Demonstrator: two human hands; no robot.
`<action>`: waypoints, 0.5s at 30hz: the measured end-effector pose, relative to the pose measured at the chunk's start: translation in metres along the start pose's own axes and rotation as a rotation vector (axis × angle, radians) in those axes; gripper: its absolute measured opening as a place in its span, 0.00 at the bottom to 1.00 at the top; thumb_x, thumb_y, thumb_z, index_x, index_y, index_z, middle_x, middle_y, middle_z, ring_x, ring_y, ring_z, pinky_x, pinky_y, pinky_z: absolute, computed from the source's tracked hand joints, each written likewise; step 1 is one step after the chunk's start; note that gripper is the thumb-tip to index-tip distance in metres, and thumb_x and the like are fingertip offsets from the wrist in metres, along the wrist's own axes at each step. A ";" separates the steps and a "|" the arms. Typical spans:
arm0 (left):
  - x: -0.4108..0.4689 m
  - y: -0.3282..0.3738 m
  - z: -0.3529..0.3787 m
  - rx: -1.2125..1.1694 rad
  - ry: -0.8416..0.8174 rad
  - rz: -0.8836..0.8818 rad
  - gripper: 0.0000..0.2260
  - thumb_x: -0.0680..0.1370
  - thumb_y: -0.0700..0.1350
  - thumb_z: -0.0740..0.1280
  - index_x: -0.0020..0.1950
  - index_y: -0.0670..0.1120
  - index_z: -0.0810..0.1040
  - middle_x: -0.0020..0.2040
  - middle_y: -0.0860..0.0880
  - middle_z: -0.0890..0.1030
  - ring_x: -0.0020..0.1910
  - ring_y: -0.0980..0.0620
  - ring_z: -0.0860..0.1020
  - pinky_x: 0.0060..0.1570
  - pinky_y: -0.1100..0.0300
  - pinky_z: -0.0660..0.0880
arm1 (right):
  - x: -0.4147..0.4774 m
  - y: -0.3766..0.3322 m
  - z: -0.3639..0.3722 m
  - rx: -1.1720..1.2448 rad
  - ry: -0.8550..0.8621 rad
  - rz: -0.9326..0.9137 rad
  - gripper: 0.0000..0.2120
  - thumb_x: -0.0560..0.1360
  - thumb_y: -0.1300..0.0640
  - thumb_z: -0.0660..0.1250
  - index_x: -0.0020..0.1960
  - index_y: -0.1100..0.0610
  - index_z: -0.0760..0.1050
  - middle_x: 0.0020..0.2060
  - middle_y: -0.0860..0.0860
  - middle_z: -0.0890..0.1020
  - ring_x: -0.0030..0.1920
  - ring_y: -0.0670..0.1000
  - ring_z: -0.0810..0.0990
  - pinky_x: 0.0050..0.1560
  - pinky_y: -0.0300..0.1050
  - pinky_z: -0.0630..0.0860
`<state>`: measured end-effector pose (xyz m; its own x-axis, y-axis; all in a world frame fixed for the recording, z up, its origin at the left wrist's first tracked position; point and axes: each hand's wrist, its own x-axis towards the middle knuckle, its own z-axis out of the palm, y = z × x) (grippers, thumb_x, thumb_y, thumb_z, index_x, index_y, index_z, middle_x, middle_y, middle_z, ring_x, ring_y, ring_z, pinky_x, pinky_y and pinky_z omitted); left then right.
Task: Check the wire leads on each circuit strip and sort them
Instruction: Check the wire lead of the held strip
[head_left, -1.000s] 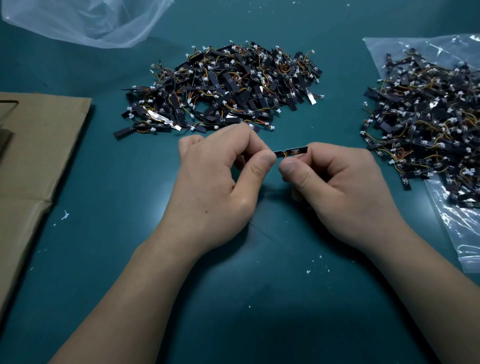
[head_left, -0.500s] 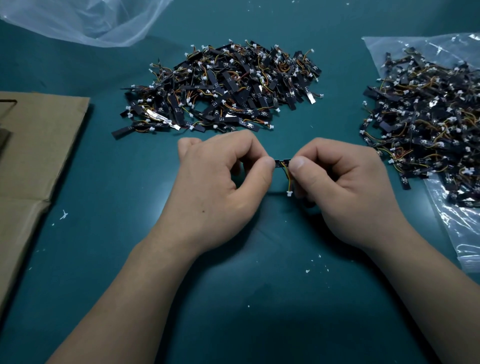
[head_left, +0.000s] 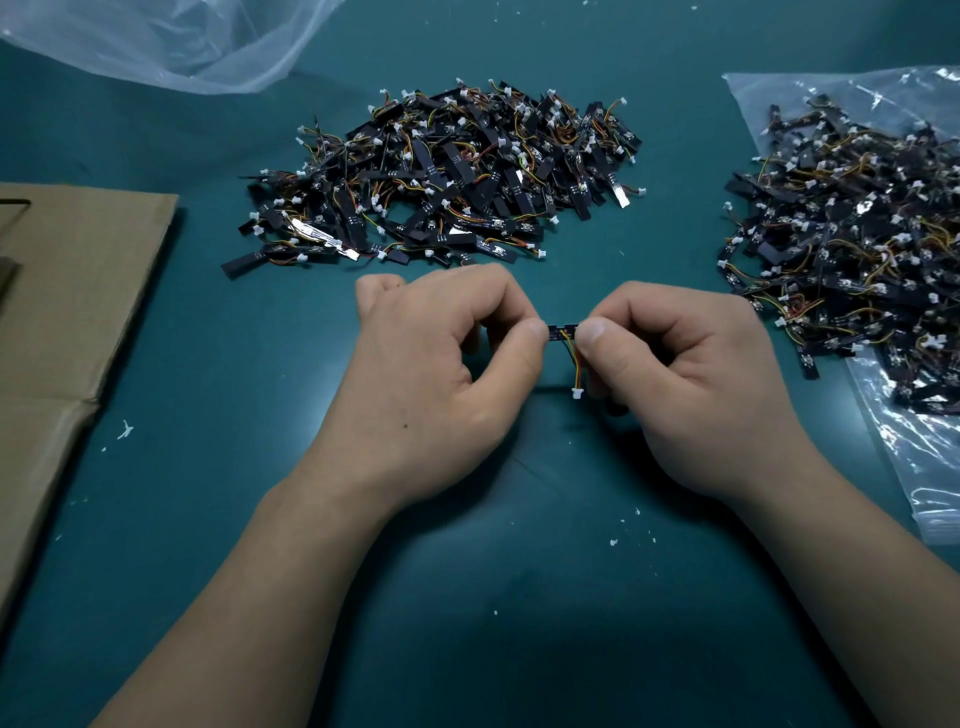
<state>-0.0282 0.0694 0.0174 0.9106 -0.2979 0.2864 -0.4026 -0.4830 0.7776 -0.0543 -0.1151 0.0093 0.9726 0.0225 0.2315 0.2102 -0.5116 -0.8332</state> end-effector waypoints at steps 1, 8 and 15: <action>0.000 0.000 0.000 0.012 -0.001 -0.001 0.10 0.78 0.47 0.67 0.37 0.51 0.75 0.32 0.60 0.75 0.37 0.56 0.76 0.58 0.41 0.67 | 0.000 0.000 0.000 0.000 0.000 0.002 0.13 0.77 0.50 0.65 0.35 0.51 0.77 0.27 0.51 0.77 0.28 0.55 0.75 0.31 0.53 0.72; 0.001 -0.002 0.000 -0.003 0.002 0.021 0.10 0.78 0.47 0.67 0.37 0.52 0.75 0.31 0.61 0.74 0.35 0.57 0.76 0.55 0.39 0.70 | 0.001 0.000 -0.001 0.021 -0.018 0.000 0.13 0.77 0.51 0.64 0.35 0.51 0.77 0.28 0.52 0.79 0.28 0.56 0.75 0.31 0.55 0.72; 0.001 -0.003 0.000 -0.031 -0.009 0.042 0.09 0.78 0.46 0.67 0.38 0.51 0.76 0.32 0.60 0.74 0.34 0.53 0.76 0.49 0.36 0.72 | 0.001 -0.001 -0.001 0.012 -0.018 -0.015 0.13 0.77 0.50 0.64 0.36 0.50 0.77 0.28 0.50 0.79 0.29 0.55 0.76 0.31 0.54 0.73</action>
<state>-0.0263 0.0710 0.0155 0.8921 -0.3246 0.3143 -0.4372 -0.4440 0.7821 -0.0540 -0.1157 0.0106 0.9710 0.0458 0.2346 0.2256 -0.5006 -0.8358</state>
